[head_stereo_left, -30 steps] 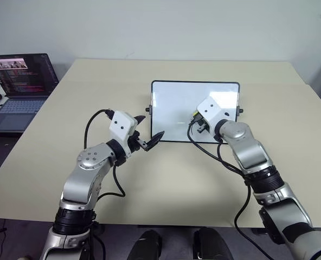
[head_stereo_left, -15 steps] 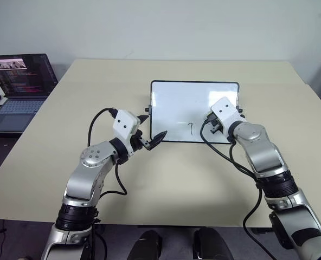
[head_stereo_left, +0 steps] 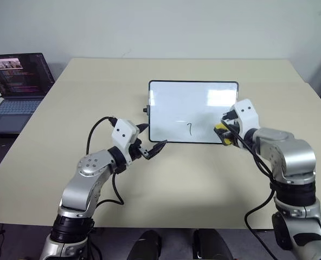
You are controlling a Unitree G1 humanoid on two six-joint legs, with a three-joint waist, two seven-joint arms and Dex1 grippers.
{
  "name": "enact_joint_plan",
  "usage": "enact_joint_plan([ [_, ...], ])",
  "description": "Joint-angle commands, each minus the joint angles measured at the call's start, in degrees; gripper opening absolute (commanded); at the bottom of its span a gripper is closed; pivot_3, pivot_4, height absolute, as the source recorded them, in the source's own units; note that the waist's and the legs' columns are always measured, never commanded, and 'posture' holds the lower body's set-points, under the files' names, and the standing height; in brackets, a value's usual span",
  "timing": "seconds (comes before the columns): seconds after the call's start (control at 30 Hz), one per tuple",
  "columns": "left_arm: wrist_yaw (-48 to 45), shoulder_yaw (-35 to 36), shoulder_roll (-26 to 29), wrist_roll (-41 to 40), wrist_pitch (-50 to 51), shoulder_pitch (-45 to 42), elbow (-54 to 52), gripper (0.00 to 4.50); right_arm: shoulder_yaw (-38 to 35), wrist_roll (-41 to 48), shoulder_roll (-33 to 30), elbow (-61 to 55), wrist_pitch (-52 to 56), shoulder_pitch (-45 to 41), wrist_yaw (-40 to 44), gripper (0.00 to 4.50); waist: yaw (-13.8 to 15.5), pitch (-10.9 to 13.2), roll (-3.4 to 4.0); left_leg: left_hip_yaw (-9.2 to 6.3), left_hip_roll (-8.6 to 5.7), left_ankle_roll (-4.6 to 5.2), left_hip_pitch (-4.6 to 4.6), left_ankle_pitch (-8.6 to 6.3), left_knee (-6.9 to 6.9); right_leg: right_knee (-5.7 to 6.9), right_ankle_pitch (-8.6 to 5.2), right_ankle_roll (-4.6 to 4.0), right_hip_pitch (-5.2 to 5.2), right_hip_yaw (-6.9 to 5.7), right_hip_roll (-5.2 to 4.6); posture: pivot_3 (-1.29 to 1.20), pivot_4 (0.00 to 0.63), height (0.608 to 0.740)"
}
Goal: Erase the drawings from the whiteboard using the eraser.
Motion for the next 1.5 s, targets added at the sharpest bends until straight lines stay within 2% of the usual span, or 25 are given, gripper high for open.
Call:
enact_joint_plan([
  [0.03,-0.8,0.6,1.3,-1.4,0.7,0.0,-3.3,4.50,-1.1,1.5,1.8,-4.1,2.5,1.4,-2.4,1.09,-0.1,0.0,0.01,0.01,0.00,0.05,0.01,-0.03,0.00,0.02,0.00,0.00,0.00,0.01,0.00,0.00,0.150,0.740],
  [0.47,-1.3,0.5,1.6,-1.5,1.2,-0.9,-3.1,4.50,-0.2,3.3,1.6,-3.0,1.5,-0.4,-5.8,1.09,-0.1,0.0,0.04,0.02,-0.01,0.05,0.03,-0.02,0.01,0.07,0.00,0.00,-0.01,-0.01,0.05,0.00,0.150,0.740],
  [0.6,-1.1,0.3,1.5,-1.2,0.9,-0.8,-3.0,4.50,2.3,2.4,1.1,-0.9,-5.2,-2.6,-6.5,1.09,-0.1,0.0,0.04,0.04,-0.01,0.05,0.03,-0.02,0.01,0.08,0.00,0.00,-0.01,0.00,0.05,0.00,0.150,0.740],
  [0.73,-1.1,0.0,1.7,-0.6,0.4,-0.6,-2.6,4.50,9.2,-0.8,-0.7,2.7,-17.5,-4.5,-6.4,1.09,-0.3,0.0,0.04,0.05,0.00,0.04,0.04,-0.02,0.00,0.07,0.00,0.01,-0.01,0.00,0.06,0.00,0.150,0.740],
  [1.07,-0.1,0.5,1.9,0.0,0.6,-0.3,-2.9,4.50,20.3,-5.2,4.8,15.3,-36.4,-7.9,-5.7,1.09,-0.3,0.0,0.04,0.03,0.00,-0.03,0.04,0.02,0.01,0.06,0.00,0.00,-0.01,0.01,0.05,0.00,0.150,0.740],
  [1.5,1.8,2.1,2.9,-0.8,2.4,2.2,-6.5,4.50,21.0,-9.6,6.2,27.8,-46.8,-14.0,-4.6,1.09,-0.3,0.0,0.04,0.02,0.00,-0.03,0.04,0.02,0.01,0.07,0.00,0.00,-0.03,0.02,0.08,0.00,0.150,0.740],
])
